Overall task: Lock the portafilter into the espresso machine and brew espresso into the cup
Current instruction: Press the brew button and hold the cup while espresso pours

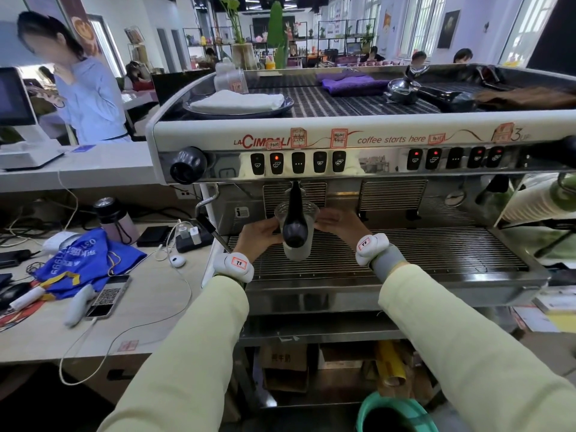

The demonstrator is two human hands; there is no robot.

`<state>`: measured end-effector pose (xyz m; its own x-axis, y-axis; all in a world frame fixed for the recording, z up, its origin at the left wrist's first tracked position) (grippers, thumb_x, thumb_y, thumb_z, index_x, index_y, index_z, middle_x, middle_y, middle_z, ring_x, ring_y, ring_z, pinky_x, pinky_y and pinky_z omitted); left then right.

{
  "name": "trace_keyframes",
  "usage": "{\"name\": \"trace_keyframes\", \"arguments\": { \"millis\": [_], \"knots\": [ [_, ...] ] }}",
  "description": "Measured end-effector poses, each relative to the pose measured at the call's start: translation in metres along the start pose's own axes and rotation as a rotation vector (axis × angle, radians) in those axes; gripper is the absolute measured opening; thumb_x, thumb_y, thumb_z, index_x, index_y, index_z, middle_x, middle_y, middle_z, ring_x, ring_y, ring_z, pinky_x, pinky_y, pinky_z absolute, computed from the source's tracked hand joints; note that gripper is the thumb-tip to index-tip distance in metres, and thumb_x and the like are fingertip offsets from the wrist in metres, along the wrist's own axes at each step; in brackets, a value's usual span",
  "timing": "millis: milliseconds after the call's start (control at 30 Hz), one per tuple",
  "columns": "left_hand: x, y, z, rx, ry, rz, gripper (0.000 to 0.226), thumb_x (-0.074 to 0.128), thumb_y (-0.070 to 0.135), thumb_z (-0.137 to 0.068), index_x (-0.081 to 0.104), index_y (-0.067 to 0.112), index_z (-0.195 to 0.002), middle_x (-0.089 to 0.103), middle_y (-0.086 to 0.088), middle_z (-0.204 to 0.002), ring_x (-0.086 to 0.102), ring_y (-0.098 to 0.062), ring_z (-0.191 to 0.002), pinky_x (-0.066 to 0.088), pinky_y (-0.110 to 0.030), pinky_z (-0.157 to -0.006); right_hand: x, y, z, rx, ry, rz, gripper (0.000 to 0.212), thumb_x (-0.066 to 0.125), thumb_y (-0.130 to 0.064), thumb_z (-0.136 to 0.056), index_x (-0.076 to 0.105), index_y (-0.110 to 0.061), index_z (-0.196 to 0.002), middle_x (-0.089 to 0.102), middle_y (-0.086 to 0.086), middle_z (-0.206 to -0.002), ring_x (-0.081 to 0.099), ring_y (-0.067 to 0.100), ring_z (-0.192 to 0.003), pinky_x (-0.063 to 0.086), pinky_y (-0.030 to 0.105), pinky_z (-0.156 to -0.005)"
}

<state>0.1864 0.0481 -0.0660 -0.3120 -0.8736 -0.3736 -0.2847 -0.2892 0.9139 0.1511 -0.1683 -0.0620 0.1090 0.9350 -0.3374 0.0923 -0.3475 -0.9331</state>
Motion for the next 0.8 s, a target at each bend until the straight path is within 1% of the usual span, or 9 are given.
{"name": "trace_keyframes", "arguments": {
  "millis": [167,267,333,400,467,533,600,667,800],
  "knots": [
    [-0.001,0.001,0.001,-0.015,-0.026,0.006,0.039,0.073,0.020,-0.074,0.063,0.021,-0.112,0.068,0.005,-0.093,0.058,-0.014,-0.097,0.042,-0.037,-0.100,-0.001,-0.002,0.001,-0.008,-0.018,-0.009,0.033,0.064,0.005,-0.080,0.060,0.006,-0.113,0.064,0.020,-0.116,0.066,0.014,-0.091,0.051,0.030,-0.095],
    [-0.003,0.000,0.000,-0.041,-0.035,0.051,0.048,0.079,0.031,-0.060,0.062,0.031,-0.105,0.071,0.026,-0.077,0.060,-0.010,-0.093,0.042,-0.034,-0.097,0.000,-0.002,0.001,-0.031,-0.026,0.004,0.034,0.065,0.003,-0.080,0.060,0.005,-0.113,0.065,0.015,-0.113,0.067,-0.006,-0.079,0.053,0.011,-0.083],
    [-0.003,0.002,0.001,-0.045,-0.034,0.063,0.049,0.079,0.025,-0.062,0.060,0.029,-0.108,0.068,0.032,-0.069,0.058,-0.013,-0.093,0.041,-0.039,-0.100,0.001,-0.003,0.002,-0.041,-0.013,0.014,0.034,0.066,0.002,-0.080,0.061,0.005,-0.113,0.065,0.019,-0.114,0.067,0.007,-0.089,0.053,0.014,-0.085],
    [-0.002,0.006,0.003,-0.040,-0.026,0.069,0.056,0.076,0.039,-0.055,0.063,0.026,-0.108,0.069,0.027,-0.077,0.057,-0.016,-0.097,0.041,-0.042,-0.102,0.002,-0.006,0.005,-0.039,-0.012,0.010,0.034,0.067,0.001,-0.079,0.062,0.005,-0.113,0.065,0.021,-0.116,0.064,0.020,-0.099,0.052,0.028,-0.095],
    [-0.002,0.006,0.003,-0.032,-0.025,0.059,0.057,0.070,0.052,-0.049,0.070,0.029,-0.101,0.069,0.020,-0.086,0.057,-0.017,-0.098,0.041,-0.044,-0.103,0.002,-0.007,0.006,-0.058,-0.015,0.025,0.033,0.067,-0.001,-0.080,0.063,0.003,-0.112,0.066,0.020,-0.116,0.064,0.021,-0.101,0.048,0.035,-0.100],
    [-0.002,0.003,0.001,-0.019,-0.041,0.039,0.037,0.068,0.053,-0.050,0.067,0.041,-0.084,0.068,0.031,-0.077,0.056,-0.016,-0.096,0.040,-0.048,-0.104,0.002,-0.009,0.007,-0.079,-0.011,0.057,0.031,0.068,-0.004,-0.080,0.065,-0.001,-0.111,0.068,0.017,-0.114,0.064,0.019,-0.101,0.047,0.034,-0.100],
    [-0.002,0.000,0.001,-0.005,-0.049,0.024,0.035,0.068,0.051,-0.050,0.063,0.044,-0.084,0.065,0.039,-0.071,0.057,-0.015,-0.095,0.040,-0.050,-0.105,0.003,-0.011,0.009,-0.075,-0.011,0.056,0.030,0.068,-0.003,-0.080,0.065,-0.002,-0.110,0.068,0.016,-0.113,0.064,0.020,-0.101,0.048,0.036,-0.100],
    [-0.001,0.003,0.002,-0.016,-0.031,0.035,0.045,0.068,0.050,-0.049,0.068,0.041,-0.093,0.069,0.031,-0.078,0.059,-0.015,-0.096,0.041,-0.049,-0.105,0.005,-0.012,0.009,-0.071,-0.007,0.065,0.030,0.067,-0.003,-0.080,0.066,-0.001,-0.109,0.068,0.018,-0.112,0.064,0.022,-0.101,0.048,0.036,-0.099],
    [0.006,0.011,0.006,-0.018,0.027,-0.014,0.072,0.069,0.048,-0.054,0.064,0.013,-0.116,0.070,-0.016,-0.110,0.061,-0.031,-0.110,0.042,-0.048,-0.104,0.012,-0.011,0.006,-0.040,0.024,0.141,0.025,0.070,-0.010,-0.078,0.068,-0.006,-0.103,0.070,0.018,-0.107,0.066,0.029,-0.102,0.049,0.043,-0.098]
  ]
}}
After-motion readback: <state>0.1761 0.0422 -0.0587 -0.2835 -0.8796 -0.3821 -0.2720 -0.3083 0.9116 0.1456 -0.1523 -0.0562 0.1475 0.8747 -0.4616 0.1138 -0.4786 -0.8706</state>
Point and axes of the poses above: each hand's wrist, its own z-axis away from the middle knuckle, its own x-axis out of the palm, y = z × x, the point moved 1 cm from there along -z, towards the middle knuckle
